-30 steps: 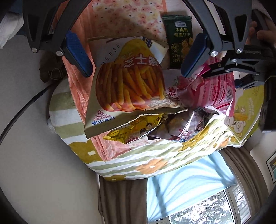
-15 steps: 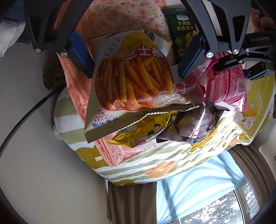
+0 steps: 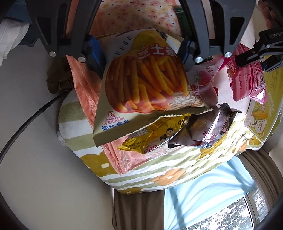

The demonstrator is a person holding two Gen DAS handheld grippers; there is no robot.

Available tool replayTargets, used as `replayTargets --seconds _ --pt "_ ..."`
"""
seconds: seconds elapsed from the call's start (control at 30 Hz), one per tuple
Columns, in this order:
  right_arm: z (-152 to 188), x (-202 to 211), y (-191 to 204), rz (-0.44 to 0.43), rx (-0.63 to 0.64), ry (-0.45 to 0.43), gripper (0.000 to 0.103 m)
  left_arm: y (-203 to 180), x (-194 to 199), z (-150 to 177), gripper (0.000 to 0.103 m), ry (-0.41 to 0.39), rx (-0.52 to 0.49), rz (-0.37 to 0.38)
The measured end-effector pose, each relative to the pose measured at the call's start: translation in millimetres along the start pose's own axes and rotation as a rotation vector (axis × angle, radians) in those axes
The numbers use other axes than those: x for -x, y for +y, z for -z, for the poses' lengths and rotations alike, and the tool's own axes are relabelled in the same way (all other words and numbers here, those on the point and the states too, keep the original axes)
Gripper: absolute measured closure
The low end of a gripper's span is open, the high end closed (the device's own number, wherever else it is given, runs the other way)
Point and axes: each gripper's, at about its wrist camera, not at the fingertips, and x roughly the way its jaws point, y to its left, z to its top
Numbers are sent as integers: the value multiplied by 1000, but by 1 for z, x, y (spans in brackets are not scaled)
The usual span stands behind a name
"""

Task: Organize snacks
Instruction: 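Grasp the pink wafer bag with the left gripper while the right grasps the fries snack bag, then carry both bags over the yellow box and release them inside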

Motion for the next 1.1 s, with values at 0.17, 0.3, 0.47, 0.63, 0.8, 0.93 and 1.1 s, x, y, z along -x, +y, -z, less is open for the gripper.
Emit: replayTargets --seconds 0.17,0.3,0.47,0.63,0.8,0.93,1.1 --pt "2 4 1 -24 14 4 49 -1 7 3 40 -12 29 -1" --pt "3 16 3 -41 37 0 53 -6 17 0 40 -40 34 -12" --pt "1 43 9 -86 65 -16 53 -12 46 -5 40 -99 73 -21" --pt "-5 79 18 -142 113 -57 53 -19 84 -5 40 -173 94 -42" --pt "-9 107 39 -208 158 -80 53 -10 125 -3 40 -230 146 -47" --pt "-15 121 70 -280 213 -99 53 2 163 -1 40 -294 179 -91" --pt "-25 138 122 -359 292 -142 53 35 210 0 39 -368 215 -152"
